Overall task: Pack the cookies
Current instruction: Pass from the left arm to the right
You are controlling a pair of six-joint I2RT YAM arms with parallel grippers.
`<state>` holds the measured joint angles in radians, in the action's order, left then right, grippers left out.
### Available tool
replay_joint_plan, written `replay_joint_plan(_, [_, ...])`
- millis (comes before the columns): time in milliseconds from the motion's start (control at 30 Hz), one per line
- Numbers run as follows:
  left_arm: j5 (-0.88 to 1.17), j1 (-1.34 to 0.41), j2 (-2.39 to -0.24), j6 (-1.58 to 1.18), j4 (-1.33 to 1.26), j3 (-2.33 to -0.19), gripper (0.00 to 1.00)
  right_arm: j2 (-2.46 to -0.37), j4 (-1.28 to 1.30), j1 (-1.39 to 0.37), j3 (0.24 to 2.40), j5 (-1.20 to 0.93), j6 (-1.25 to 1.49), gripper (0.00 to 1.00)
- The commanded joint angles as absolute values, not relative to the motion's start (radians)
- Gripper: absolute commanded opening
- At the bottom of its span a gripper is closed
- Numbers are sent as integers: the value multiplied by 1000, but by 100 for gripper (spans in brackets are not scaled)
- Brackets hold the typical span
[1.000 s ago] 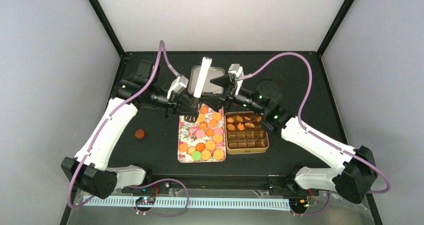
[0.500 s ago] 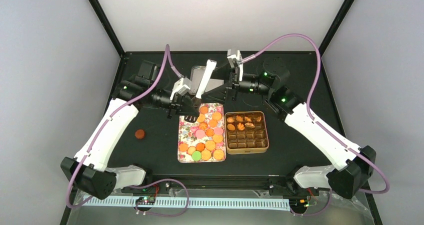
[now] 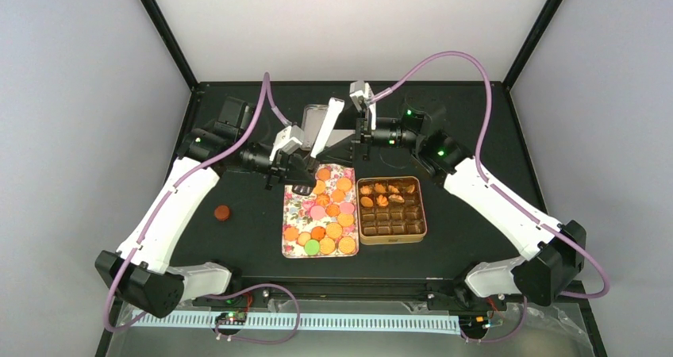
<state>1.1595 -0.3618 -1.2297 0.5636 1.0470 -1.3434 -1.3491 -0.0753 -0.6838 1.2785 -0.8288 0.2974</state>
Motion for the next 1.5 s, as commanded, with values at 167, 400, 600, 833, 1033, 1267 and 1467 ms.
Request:
replay_joint_plan(167, [1193,-379,-1210,607,1069,-1367,2,-1434,-21,-678,1379,-968,326,81])
replay_joint_plan(400, [1178,-382,-1206,607,1067,-1366,2,-1464,-41,-678,1401,-1014,377,60])
replay_joint_plan(600, [1154,-382,-1200,596,1044,-1364,2,-1408,-49,-678,1340,-1023,366,48])
replay_joint_plan(833, [1139,-383,-1211,566,1011,-1358,8,-1352,-71,-679,1302,-951,363,31])
replay_joint_plan(1033, [1077,-383,-1215,559,996,-1352,46,-1278,-20,-679,1250,-732,272,29])
replay_joint_plan(1267, [947,-380,-1234,578,1036,-1346,65,-1146,48,-679,1125,-523,185,26])
replay_joint_plan(1467, [867,-371,-1261,604,1066,-1331,68,-1039,104,-679,1023,-358,133,22])
